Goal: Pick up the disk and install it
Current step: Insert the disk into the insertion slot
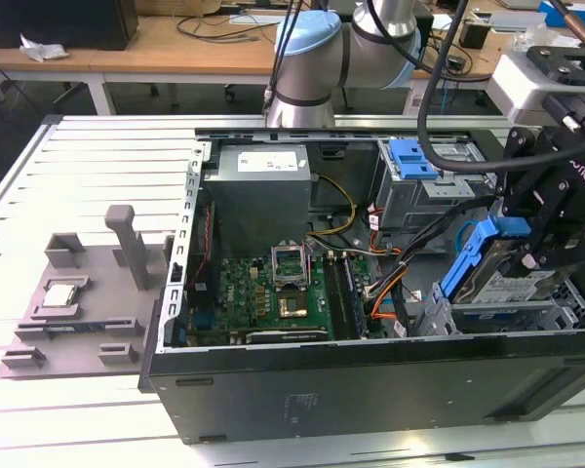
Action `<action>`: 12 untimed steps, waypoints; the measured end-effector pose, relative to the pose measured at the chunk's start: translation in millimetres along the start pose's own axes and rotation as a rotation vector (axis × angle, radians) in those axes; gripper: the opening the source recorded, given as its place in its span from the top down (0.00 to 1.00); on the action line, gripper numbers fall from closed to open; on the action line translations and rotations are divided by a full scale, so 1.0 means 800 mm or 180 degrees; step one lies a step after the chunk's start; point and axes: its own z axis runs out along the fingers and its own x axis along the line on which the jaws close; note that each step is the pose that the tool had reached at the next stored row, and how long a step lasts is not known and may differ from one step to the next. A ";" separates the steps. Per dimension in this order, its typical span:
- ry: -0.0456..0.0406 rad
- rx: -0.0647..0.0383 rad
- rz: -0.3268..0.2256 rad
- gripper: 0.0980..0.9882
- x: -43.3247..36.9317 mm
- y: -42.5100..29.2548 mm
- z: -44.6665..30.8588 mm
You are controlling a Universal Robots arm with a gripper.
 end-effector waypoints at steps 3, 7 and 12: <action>0.0000 0.0000 0.0000 0.70 0.000 0.0000 0.0000; 0.0000 0.0000 0.0000 0.69 0.000 0.0000 0.0001; 0.0000 0.0000 0.0000 0.63 0.000 0.0000 0.0002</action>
